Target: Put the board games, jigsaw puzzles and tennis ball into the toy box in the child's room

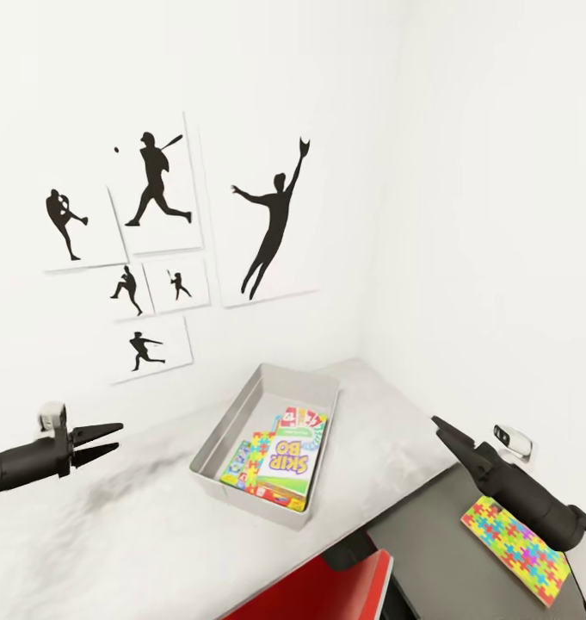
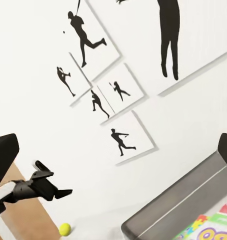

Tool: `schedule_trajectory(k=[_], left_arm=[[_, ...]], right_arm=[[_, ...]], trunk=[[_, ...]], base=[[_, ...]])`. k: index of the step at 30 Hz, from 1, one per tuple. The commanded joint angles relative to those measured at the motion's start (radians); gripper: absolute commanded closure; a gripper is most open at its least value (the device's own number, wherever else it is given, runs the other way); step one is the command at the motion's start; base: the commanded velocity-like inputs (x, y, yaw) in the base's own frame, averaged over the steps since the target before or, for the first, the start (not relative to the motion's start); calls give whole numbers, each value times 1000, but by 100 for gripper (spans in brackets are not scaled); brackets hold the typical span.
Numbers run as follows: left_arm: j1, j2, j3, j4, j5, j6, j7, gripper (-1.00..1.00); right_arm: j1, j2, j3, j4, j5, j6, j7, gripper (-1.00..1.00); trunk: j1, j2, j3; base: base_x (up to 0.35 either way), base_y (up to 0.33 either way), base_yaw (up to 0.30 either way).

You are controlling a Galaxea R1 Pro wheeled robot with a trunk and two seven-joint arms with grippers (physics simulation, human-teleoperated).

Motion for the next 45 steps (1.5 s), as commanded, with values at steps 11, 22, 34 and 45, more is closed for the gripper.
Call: schedule_trajectory(k=[11,22,34,45], left_arm=[[-9,9,76,77,-314,-79,-372,-100],[-10,9,88,97,-335,-91,-464,-100],[-10,7,89,97,-336,-93,-469,-100],[-10,6,91,97,-335,-94,-471,-100]], right_arm=[[-1,2,-2,0,7,7,4,-100],[-1,4,5,-1,8,9,-1,-100],[-2,0,2,0,7,20,-6,-100],[-2,3,5,0,8,21,-14,-100]], trunk=[[1,-2,-1],[1,-2,-1],[1,-2,-1],[1,-2,0]], base=[[0,0,-22],[0,0,-1],[0,0,0],[0,0,-15]])
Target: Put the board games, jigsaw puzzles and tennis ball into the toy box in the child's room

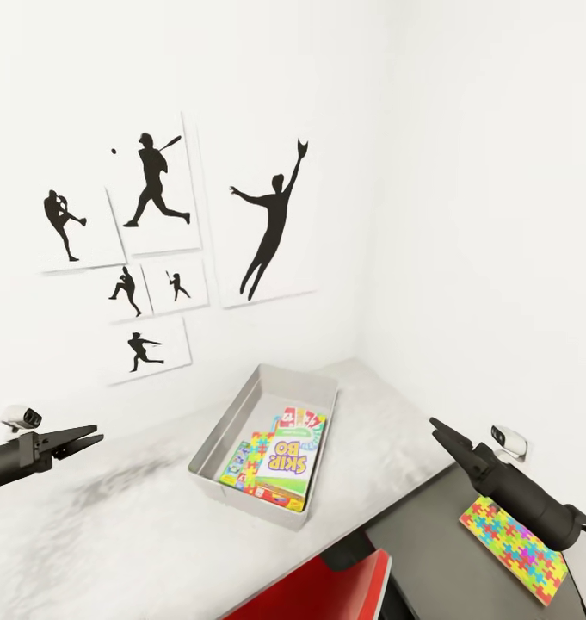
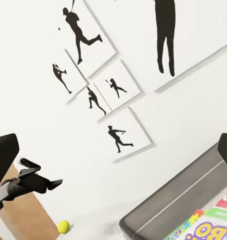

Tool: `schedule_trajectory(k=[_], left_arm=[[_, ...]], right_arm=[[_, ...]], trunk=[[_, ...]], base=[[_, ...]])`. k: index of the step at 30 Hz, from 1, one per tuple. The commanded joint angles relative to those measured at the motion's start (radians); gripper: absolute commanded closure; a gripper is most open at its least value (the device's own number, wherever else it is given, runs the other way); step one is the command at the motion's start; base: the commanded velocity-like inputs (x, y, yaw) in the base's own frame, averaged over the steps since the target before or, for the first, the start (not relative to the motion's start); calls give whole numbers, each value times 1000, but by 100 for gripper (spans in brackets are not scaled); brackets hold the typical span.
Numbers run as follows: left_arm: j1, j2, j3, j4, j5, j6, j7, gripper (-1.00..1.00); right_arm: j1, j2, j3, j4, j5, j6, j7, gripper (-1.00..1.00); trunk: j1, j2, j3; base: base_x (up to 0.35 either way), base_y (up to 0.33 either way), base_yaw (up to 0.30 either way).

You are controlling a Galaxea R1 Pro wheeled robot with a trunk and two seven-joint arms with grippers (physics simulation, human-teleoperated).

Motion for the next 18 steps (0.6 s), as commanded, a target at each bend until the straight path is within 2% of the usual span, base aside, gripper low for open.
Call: schedule_trajectory(k=[1,5,12,18], left_arm=[[-1,0,0,0,4,6,0,-100],[-1,1,0,-3,4,1,0,-100],[0,3,-1,-4,4,-46,-13,-100],[1,4,-1,-3,3,-57,-32,-100]], right_arm=[[-1,0,0,0,-5,8,0,-100],[-1,0,0,0,-6,9,-2,-100],[-1,0,-1,0,-7,9,-3,-100],[-1,0,-1,0,-8,7,-2,-100]], trunk=[[1,-2,-2],[1,-2,2],[1,-2,10],[1,-2,17]], base=[[-14,-14,-107],[-115,-111,-162],[-185,-187,-199],[-66,-82,-209]])
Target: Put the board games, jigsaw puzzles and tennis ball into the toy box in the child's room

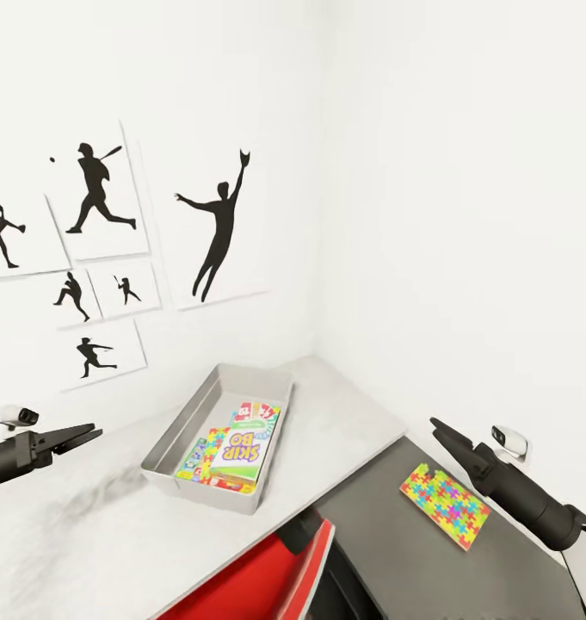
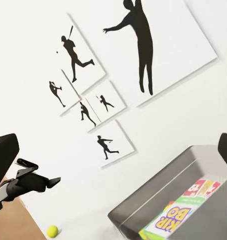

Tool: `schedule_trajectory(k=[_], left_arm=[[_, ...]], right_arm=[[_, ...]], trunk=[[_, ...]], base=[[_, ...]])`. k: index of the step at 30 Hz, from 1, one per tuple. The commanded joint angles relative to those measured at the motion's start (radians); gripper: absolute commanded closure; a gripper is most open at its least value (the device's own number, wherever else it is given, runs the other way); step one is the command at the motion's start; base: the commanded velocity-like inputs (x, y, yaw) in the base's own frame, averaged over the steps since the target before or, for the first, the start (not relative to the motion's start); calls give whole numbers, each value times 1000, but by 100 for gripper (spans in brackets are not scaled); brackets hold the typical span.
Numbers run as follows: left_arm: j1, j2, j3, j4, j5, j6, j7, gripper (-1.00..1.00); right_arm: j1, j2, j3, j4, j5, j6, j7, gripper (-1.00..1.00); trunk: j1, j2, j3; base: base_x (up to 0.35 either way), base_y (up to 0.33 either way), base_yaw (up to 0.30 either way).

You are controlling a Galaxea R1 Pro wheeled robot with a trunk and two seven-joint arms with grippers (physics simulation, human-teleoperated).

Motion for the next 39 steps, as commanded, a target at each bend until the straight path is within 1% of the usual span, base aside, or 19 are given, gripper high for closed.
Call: schedule_trajectory(k=[1,15,26,32,39], left_arm=[[0,1,0,0,4,7,-2,-100],[0,2,1,3,2,5,-8,-100],[2,3,2,3,2,3,-8,-100],[4,3,3,2,2,-22,-10,-100],[6,3,3,2,2,-33,-11,-100]], right_arm=[[-1,0,0,0,-5,8,1,-100],[-1,0,0,1,-6,8,1,-100],[-1,0,0,1,-6,8,1,-100],[-1,0,0,1,-6,8,1,-100],[-1,0,0,1,-5,8,1,-100]], trunk=[[1,-2,-1],[1,-2,16],[1,-2,29],[1,-2,36],[1,-2,45]], base=[[-20,-25,-211],[-5,-4,-211],[0,94,-211],[0,20,-211],[0,4,-211]])
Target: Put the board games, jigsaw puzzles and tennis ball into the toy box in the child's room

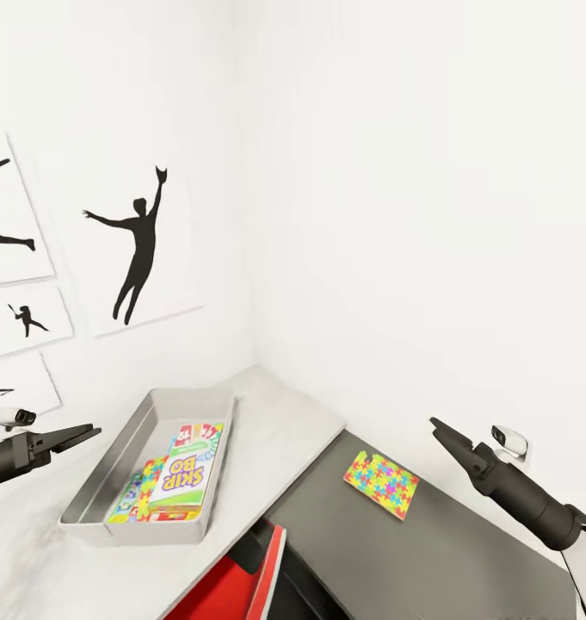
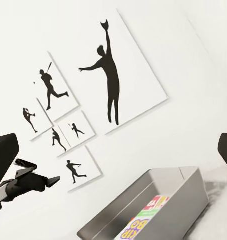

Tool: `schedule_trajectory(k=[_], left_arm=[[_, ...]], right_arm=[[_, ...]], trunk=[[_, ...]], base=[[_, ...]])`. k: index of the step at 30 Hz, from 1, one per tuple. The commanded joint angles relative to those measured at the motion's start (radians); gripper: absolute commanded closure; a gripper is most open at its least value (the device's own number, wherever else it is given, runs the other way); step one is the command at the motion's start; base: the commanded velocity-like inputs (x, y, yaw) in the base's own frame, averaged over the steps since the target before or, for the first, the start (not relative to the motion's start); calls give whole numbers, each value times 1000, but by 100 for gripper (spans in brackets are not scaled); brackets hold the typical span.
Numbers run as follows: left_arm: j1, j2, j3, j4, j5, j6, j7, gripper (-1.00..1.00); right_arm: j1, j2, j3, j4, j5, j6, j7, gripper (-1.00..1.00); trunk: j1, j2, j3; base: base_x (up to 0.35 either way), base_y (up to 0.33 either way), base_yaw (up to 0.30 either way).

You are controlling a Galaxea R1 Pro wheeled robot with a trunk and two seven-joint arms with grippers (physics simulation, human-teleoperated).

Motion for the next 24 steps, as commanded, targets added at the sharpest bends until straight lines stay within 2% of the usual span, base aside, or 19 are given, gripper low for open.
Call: schedule_trajectory(k=[1,5,14,24], left_arm=[[0,0,0,0,4,7,0,-100],[0,0,0,0,4,6,0,-100],[1,0,0,-2,4,6,-1,-100],[1,1,0,-2,4,6,-1,-100]], right_arm=[[-1,0,0,1,-6,8,1,-100],[-1,0,0,1,-6,8,1,-100],[-1,0,0,1,-6,8,1,-100],[-1,0,-1,1,-6,8,1,-100]], trunk=[[0,-1,1],[0,-1,6],[0,-1,16],[0,-1,29]], base=[[0,-6,-211],[-1,-77,-211],[-32,-226,-211],[-4,-43,-211]])
